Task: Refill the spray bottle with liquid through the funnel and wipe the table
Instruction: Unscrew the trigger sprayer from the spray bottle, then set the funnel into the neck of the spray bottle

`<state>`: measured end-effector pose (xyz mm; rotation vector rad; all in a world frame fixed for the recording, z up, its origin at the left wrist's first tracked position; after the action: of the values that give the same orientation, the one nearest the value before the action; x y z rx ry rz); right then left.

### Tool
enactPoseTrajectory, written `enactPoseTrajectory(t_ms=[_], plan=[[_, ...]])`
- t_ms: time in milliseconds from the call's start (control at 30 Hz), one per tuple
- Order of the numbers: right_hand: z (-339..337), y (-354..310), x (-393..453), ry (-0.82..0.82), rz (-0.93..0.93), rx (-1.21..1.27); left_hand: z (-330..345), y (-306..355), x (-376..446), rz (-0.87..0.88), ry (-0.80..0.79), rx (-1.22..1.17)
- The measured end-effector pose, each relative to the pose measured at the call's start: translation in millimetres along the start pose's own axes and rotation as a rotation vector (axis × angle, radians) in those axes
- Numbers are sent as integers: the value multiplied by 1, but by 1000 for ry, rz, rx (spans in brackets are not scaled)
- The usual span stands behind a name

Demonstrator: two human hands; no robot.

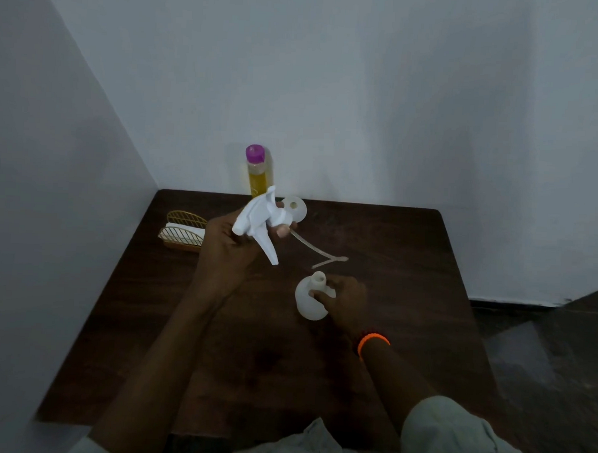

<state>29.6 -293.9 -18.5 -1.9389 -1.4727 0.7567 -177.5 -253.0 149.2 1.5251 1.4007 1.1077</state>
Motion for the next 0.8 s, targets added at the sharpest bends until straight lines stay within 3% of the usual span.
enactPoseTrajectory(t_ms=[100, 200, 300, 400, 600, 800], plan=[[1, 1, 0, 21, -6, 13, -9, 2, -2, 3, -44, -282], [2, 3, 1, 11, -2, -10, -21, -16, 1, -210, -5, -613], [2, 5, 2, 11, -2, -2, -33, -51, 2, -422, 126, -739], [3, 6, 3, 22, -5, -1, -42, -93, -5, -620, 242, -725], [3, 6, 3, 21, -14, -19, -30, -164, -25, -977, 322, -678], [2, 4, 1, 43, -47, -38, -25, -195, -27, -1045, 304, -682]])
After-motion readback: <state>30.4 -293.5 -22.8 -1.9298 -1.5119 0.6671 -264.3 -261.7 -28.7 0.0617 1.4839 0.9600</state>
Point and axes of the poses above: each hand's wrist, its own x-axis towards the middle knuckle, its own z-axis out of the palm, y = z × x, the point moved 2 cm from there along x, towards the middle knuckle, and after that the axes turned 3 degrees about -z, right-handed, at the moved point
